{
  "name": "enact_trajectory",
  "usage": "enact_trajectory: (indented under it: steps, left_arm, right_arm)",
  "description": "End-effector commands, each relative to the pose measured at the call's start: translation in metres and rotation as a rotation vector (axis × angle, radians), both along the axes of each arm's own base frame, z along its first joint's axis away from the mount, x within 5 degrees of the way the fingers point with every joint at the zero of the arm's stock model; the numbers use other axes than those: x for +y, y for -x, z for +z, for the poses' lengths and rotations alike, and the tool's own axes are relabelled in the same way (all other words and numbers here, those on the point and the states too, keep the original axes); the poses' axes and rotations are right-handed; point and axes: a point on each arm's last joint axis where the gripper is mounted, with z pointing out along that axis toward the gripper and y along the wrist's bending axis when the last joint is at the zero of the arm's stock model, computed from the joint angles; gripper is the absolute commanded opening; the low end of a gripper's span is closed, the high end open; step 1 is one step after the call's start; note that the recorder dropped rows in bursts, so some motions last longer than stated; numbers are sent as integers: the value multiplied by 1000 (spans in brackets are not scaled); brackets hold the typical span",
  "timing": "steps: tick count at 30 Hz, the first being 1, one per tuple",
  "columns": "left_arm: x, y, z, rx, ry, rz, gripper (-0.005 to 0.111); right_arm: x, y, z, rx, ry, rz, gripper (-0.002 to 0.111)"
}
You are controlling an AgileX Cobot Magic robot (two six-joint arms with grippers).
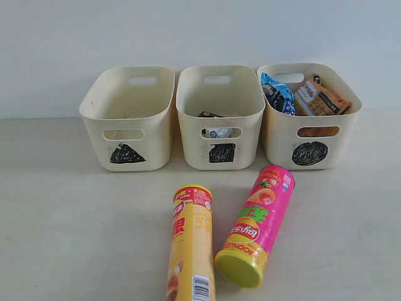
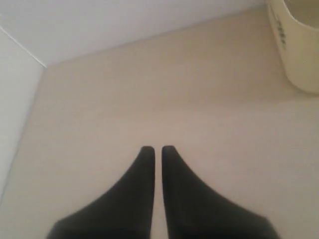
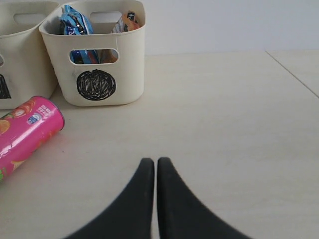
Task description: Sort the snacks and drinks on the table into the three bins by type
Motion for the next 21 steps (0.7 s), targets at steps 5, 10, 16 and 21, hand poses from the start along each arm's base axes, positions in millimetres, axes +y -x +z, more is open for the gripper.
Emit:
enact_trajectory:
  steps: [5, 10, 16, 21]
  left_arm:
    - [-64, 14, 7, 240, 121, -306, 4]
    - [-121, 27, -8, 348, 106, -484, 4]
    - [-172, 18, -27, 463, 90, -537, 4]
    - [-210, -4, -37, 463, 133, -557, 4]
  right_arm:
    - [0, 0, -1, -7, 8, -3, 0]
    - [0, 0, -1, -7, 8, -3, 0]
    - [0, 0, -1, -7, 8, -3, 0]
    - [0, 0, -1, -7, 8, -3, 0]
